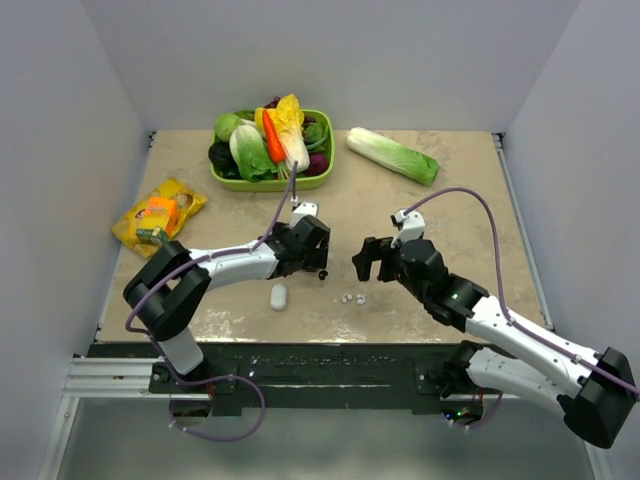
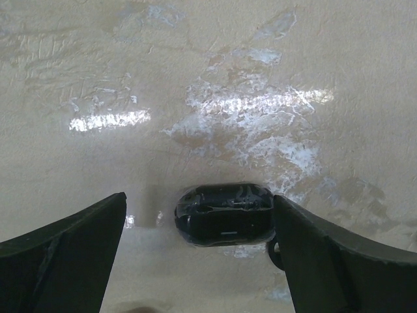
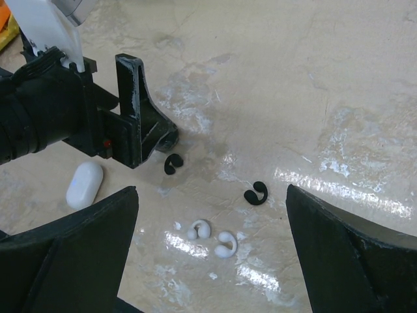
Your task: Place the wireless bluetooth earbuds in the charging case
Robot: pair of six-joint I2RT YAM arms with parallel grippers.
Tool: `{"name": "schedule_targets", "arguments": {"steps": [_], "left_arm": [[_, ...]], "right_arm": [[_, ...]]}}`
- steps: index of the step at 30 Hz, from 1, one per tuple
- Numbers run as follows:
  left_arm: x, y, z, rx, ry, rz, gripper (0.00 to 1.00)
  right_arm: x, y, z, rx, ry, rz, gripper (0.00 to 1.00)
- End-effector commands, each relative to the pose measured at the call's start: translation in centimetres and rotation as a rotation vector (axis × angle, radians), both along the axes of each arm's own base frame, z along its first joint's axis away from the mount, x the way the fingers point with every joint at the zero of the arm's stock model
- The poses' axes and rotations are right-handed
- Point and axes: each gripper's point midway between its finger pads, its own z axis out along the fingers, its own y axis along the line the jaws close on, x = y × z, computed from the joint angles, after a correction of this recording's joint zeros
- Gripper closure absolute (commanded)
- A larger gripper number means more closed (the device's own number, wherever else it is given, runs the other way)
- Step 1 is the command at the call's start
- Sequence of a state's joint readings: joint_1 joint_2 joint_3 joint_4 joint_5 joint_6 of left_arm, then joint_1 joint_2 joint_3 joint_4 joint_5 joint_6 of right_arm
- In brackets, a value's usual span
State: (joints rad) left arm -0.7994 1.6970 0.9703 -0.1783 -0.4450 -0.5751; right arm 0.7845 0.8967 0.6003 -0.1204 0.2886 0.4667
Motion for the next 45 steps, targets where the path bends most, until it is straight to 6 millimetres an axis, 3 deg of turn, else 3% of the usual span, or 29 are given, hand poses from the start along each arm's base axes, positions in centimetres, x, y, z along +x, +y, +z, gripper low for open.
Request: {"name": "schedule_targets", "arguments": {"steps": [1,17,28,35,40,43,44,45], "left_arm": [[0.3,-0.8,0.2,-0.01,-0.013,0.036,0.02],[-0.8,-1.3,-1.3,0.015,0.011,0.069,0.05],[-1.0,-1.6,-2.3,0.026,0.031,0.041,0.2],[-1.3,-1.3,-3.0,0.035,0.042,0.041,0.24],[-1.4,-1.0,-2.9,0.042,0.039,0.036,0.36],[-1.1,-0.7,-2.0,0.033,0.006,0.038,0.55],[-1.0,-0.7,-1.6,0.028,-0.013,0.035,0.67],[-0.8,-0.9,-0.3,-0.009,-0.055,0.029,0.73]], "right_arm": [[0.7,0.5,1.7,0.02,-0.037,0.003,0.02],[0.5,0.2,1.2,0.022,-0.033,-0.005,0.02],[0.1,-0.4,1.3,0.031,-0.035,-0.024,0.02],[0.2,-0.5,1.0,0.02,-0.025,-0.027,0.02],[0.2,-0.3,1.3,0.027,-0.028,-0.027,0.02],[0.4,-0.2,1.9,0.035,-0.036,-0.026,0.02],[0.4,-0.2,2.1,0.036,-0.037,-0.027,0.02],[0.4,-0.1,2.5,0.039,-0.04,-0.027,0.02]]}}
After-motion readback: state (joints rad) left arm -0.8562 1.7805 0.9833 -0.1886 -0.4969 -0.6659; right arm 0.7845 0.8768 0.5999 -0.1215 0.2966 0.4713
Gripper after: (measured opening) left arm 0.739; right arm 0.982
